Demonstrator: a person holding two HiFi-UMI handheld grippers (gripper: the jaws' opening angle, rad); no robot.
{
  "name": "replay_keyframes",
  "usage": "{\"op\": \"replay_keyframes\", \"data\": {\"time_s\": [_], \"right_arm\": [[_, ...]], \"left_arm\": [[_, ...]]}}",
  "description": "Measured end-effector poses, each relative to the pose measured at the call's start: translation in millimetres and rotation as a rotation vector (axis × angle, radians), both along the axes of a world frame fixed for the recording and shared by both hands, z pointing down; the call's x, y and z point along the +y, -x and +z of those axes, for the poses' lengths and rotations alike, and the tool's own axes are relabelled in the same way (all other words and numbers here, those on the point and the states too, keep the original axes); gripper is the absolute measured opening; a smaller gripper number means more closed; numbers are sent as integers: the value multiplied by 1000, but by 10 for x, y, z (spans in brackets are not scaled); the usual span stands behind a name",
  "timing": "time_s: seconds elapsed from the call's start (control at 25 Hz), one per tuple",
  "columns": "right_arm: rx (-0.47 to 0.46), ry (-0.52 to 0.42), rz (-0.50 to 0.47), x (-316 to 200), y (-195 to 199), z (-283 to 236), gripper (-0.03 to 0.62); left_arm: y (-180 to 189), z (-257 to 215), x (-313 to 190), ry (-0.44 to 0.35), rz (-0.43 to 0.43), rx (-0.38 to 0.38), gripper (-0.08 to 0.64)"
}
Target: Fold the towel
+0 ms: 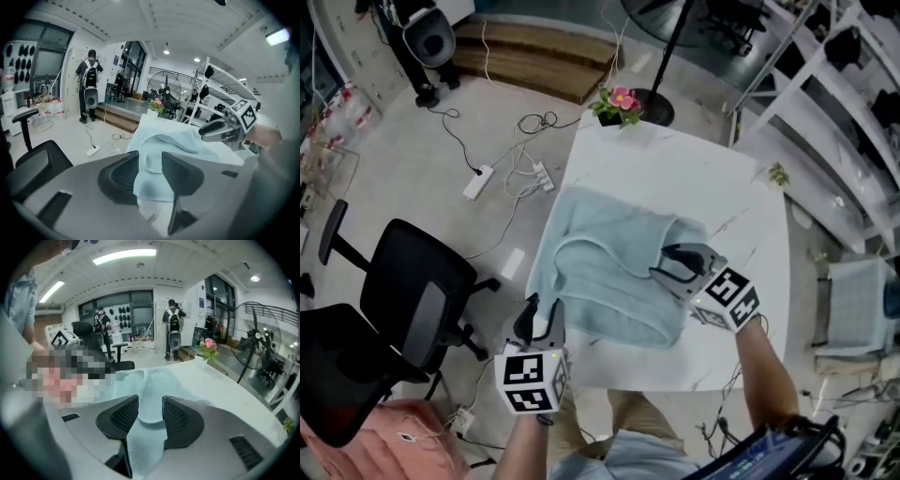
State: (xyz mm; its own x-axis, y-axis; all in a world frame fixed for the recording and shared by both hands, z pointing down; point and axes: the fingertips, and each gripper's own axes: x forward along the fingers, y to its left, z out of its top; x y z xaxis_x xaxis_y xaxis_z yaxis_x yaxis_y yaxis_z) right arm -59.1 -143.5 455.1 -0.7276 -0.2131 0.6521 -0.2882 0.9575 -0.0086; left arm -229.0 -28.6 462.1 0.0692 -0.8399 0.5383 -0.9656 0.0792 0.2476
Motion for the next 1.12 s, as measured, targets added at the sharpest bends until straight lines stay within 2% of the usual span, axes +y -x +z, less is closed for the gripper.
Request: {"op": "replay_keyframes", "data": {"time_s": [0.12, 0.32, 0.44, 0.48, 0.64, 0.76, 0.92, 1.0, 1.12], "right_arm": [[28, -58, -179, 41, -59, 159, 172], [53, -191, -497, 242, -27, 243, 183], [124, -289, -617, 195, -55, 280, 187], [160, -325, -649, 156, -71, 325, 187], [274, -445, -764, 61, -54, 530, 187], [299, -472, -828, 69, 3, 655, 169], [309, -469, -866, 70, -26, 709, 126], [330, -481, -877, 45, -86, 706, 165], [346, -514, -872, -17, -80, 717, 167]], "left_arm": [[-48, 204, -168, 39, -39, -10, 160], [-120, 445, -289, 114, -54, -56, 160], [-94, 514, -320, 133, -72, -71, 144], [-79, 528, -323, 136, -79, -79, 119], [-39, 561, -309, 148, -104, -102, 51], [-35, 563, -330, 152, -106, -107, 32], [-24, 557, -358, 149, -102, -94, 28], [-19, 562, -353, 148, -99, -87, 28], [-12, 578, -330, 153, -97, -85, 26]]}}
